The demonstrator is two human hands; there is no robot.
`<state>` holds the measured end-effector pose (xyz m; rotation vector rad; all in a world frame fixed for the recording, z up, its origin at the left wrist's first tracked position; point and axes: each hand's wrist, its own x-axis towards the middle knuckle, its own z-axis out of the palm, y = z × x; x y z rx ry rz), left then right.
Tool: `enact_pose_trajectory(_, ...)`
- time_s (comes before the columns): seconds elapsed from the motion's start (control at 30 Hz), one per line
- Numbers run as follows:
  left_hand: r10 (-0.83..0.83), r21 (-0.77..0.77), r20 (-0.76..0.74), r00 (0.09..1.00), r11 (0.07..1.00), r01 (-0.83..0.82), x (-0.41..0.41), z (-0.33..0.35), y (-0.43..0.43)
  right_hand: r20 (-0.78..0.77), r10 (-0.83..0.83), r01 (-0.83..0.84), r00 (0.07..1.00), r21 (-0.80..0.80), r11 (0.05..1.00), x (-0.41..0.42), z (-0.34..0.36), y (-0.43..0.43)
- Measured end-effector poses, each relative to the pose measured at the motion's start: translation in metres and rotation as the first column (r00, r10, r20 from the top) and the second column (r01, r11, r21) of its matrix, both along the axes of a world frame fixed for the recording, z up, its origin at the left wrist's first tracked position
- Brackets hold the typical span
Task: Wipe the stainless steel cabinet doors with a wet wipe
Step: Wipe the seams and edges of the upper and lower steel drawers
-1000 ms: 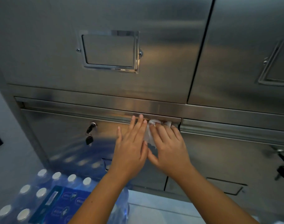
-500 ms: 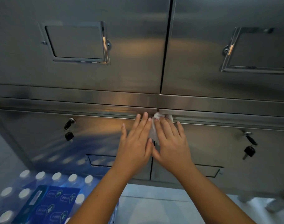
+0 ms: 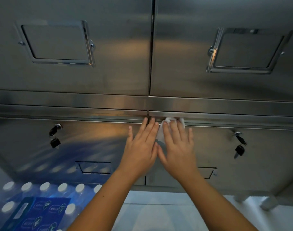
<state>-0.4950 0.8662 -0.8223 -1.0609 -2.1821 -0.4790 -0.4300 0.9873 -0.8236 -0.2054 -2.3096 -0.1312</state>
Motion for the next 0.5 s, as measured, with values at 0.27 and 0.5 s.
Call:
enact_pose_trajectory(0.27, 0.022, 0.016, -0.015, 1.0, 1.0, -0.022, -0.002, -0.005, 0.003, -0.007, -0.009, 0.009, 1.0, 0.056, 0.998, 0.015, -0.008, 0.033)
enact_pose_trajectory(0.5, 0.007, 0.082, -0.013, 1.0, 0.997, -0.006, -0.007, -0.017, 0.008, -0.025, 0.004, -0.004, 1.0, -0.005, 1.0, 0.004, -0.002, 0.014)
